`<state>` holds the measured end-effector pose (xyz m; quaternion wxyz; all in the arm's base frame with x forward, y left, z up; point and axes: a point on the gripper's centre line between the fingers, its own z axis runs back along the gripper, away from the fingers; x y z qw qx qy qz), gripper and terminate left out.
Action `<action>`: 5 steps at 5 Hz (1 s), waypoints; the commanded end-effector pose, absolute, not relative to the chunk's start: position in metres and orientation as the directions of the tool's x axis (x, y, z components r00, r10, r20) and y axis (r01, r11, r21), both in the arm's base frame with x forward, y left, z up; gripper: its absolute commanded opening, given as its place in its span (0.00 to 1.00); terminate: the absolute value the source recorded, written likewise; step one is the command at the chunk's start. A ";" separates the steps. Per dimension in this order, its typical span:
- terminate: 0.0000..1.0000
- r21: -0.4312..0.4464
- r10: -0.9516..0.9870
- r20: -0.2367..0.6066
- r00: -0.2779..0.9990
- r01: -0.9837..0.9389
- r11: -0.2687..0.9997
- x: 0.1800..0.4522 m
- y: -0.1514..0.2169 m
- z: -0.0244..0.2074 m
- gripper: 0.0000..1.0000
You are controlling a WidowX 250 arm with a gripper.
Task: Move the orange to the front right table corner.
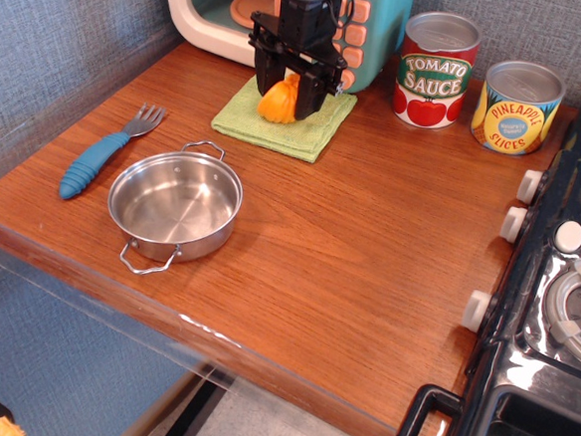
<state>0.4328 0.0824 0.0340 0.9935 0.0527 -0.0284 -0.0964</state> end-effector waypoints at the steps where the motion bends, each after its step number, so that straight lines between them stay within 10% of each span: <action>1: 0.00 0.136 -0.195 0.141 0.970 0.177 0.975 0.433 0.084 0.072 0.00; 3: 0.00 0.147 -0.218 0.296 0.930 0.181 0.972 0.395 0.060 0.136 0.00; 5: 0.00 0.005 -0.305 0.225 0.926 0.312 0.950 0.305 -0.003 0.120 0.00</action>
